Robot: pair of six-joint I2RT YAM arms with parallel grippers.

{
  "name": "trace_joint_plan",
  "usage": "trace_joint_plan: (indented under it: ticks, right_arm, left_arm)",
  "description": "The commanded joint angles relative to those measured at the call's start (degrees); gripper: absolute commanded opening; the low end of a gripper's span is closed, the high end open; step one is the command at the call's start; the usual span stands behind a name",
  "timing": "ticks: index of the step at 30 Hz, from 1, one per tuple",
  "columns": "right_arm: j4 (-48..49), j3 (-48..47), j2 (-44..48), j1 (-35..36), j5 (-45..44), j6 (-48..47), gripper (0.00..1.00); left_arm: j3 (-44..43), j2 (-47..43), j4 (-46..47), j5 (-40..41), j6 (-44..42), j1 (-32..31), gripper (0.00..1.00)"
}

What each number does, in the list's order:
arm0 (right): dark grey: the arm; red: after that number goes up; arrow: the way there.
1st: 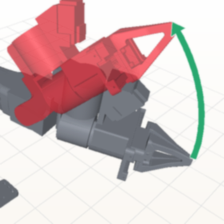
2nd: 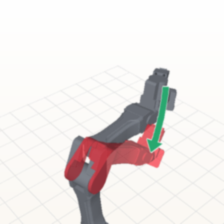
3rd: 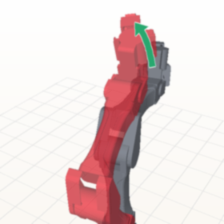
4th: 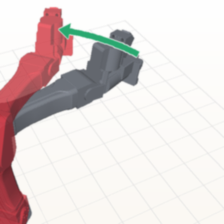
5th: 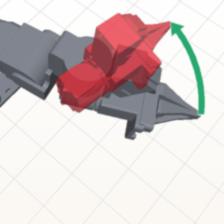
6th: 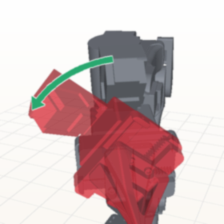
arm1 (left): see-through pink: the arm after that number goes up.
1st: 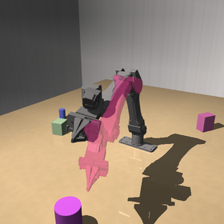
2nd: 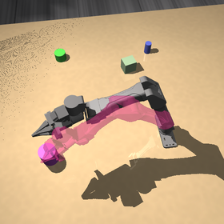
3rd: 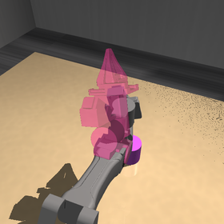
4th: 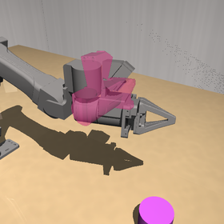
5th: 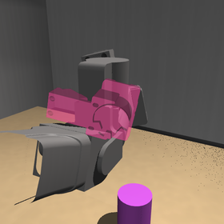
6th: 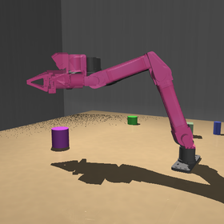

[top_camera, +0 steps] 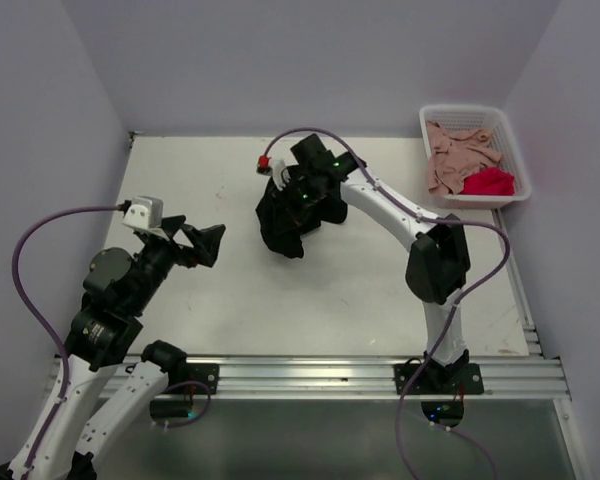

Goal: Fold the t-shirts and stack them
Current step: Move the tshirt to the center of the board

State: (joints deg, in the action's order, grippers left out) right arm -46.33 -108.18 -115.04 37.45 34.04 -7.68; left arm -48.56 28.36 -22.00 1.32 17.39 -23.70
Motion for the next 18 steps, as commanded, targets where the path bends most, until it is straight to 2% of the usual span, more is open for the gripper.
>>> trace_joint_plan:
  ticks: [1, 2, 3, 4, 5, 10, 13, 17, 18]
  right_arm:
    - [-11.8, -2.6, -4.6, 3.4, 10.4, -8.7, 0.15]
    - [-12.0, -2.4, -5.0, 3.9, 10.4, -9.2, 0.6]
    - [-11.7, -2.0, -5.0, 4.0, 10.2, -8.9, 0.76]
    - [-9.6, -1.2, -4.1, 4.0, 9.0, -8.2, 0.96]
    - [-8.0, 0.7, -3.3, 4.0, 7.9, -7.4, 0.99]
    - [3.6, 6.7, 3.4, 3.3, 0.5, -0.2, 0.99]
    - [11.3, 10.8, 8.9, 2.1, -7.3, 6.0, 0.99]
    - [13.7, 11.9, 16.8, 1.8, -29.0, 12.2, 0.99]
    - [12.7, 12.0, 18.0, 1.9, -37.3, 14.0, 0.99]
  left_arm:
    - [-2.2, -0.5, 0.3, 0.3, 0.3, -0.2, 1.0]
    - [-2.2, -0.5, 0.3, 0.3, 0.3, -0.2, 1.0]
    - [-2.2, -0.5, 0.2, 0.3, 0.3, -0.2, 1.0]
    - [-2.2, -0.6, 0.1, 0.4, 0.3, -0.2, 1.0]
    - [-2.3, -0.8, -0.1, 0.3, 0.2, -0.2, 1.0]
    - [-2.1, -1.1, -0.1, 0.5, 0.2, -0.2, 1.0]
    - [-1.5, -1.1, 0.5, -0.3, 0.1, -0.2, 1.0]
    - [0.6, 0.7, 2.7, -4.3, -1.3, -0.2, 1.0]
    - [0.6, 1.8, 3.0, -5.3, -1.8, -0.2, 1.0]
